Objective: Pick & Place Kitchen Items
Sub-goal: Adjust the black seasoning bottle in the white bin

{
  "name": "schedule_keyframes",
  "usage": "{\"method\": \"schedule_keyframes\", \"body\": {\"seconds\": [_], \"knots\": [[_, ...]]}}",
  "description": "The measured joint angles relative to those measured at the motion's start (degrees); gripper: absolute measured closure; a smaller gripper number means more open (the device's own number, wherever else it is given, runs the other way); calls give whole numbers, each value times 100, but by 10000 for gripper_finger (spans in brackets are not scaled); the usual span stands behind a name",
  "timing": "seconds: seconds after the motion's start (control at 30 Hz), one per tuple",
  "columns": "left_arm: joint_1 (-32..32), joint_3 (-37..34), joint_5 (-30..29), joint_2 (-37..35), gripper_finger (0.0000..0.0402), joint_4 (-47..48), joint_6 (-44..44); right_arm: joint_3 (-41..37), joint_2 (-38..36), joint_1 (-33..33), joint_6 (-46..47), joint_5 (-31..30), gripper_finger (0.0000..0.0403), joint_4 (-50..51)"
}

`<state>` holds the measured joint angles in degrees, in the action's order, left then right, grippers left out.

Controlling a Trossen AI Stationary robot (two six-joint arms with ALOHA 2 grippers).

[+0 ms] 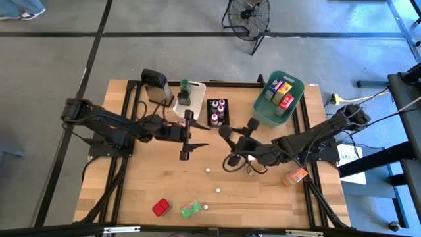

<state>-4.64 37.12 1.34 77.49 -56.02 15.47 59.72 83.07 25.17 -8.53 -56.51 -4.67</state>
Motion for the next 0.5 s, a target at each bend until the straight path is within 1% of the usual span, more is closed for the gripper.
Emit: {"method": "schedule_keyframes", "body": {"seconds": [0.07,0.17,0.23,0.33,0.5], "knots": [[-52,-2,-116,-75,162,14,161,0,0,-81,190,329,244,57],[-98,-2,-664,-94,162,32,98,0,0,-224,347,860,244,81],[-84,-2,-913,-94,162,104,-50,0,0,-323,402,1203,244,73],[9,-2,-956,-94,162,114,-382,0,0,-479,530,1554,244,77],[114,-2,-861,-94,162,173,-824,0,0,-668,624,1895,244,84]]}}
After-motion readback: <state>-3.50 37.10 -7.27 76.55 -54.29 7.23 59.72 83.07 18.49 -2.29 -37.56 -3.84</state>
